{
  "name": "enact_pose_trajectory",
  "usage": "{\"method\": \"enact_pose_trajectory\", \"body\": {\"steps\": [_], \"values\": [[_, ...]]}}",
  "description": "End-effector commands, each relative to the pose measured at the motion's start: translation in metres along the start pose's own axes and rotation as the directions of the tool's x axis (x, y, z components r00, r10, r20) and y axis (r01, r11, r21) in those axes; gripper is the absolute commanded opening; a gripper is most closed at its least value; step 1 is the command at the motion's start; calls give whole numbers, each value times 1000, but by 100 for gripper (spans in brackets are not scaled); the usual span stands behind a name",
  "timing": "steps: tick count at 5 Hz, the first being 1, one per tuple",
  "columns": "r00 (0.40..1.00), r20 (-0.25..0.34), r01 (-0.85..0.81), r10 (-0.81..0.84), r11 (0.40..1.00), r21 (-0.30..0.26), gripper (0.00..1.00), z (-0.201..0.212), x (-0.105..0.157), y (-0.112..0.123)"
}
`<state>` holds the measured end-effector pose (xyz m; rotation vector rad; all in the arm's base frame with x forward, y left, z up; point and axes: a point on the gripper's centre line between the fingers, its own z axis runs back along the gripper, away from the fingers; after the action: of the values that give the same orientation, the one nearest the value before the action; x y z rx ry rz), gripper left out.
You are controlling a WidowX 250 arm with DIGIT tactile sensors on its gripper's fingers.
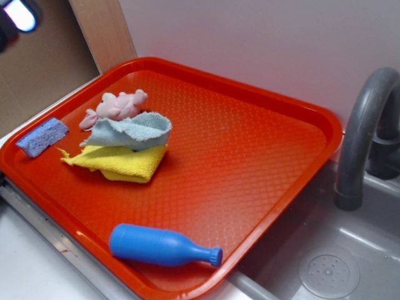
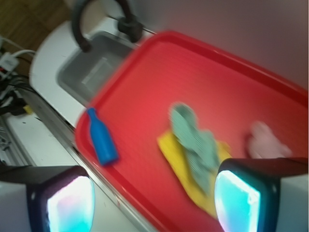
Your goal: Grab the blue bottle.
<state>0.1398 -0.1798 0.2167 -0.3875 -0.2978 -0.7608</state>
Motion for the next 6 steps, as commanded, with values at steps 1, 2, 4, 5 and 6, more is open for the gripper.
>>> {"method": "enact_pose_trajectory", "body": {"steps": [1,2,4,5,6], "values": [[982,-48,173,-182,973,-152,100,-34,-1,-56],[970,-66,214,-235,949,-231,100,-56,-1,-75],[949,-173,240,-265,959,-153,100,-115,-2,-86],[934,-245,241,-262,964,-111,100,-137,-8,-83],[926,-269,233,-265,961,-146,100,-160,-17,-78]]}}
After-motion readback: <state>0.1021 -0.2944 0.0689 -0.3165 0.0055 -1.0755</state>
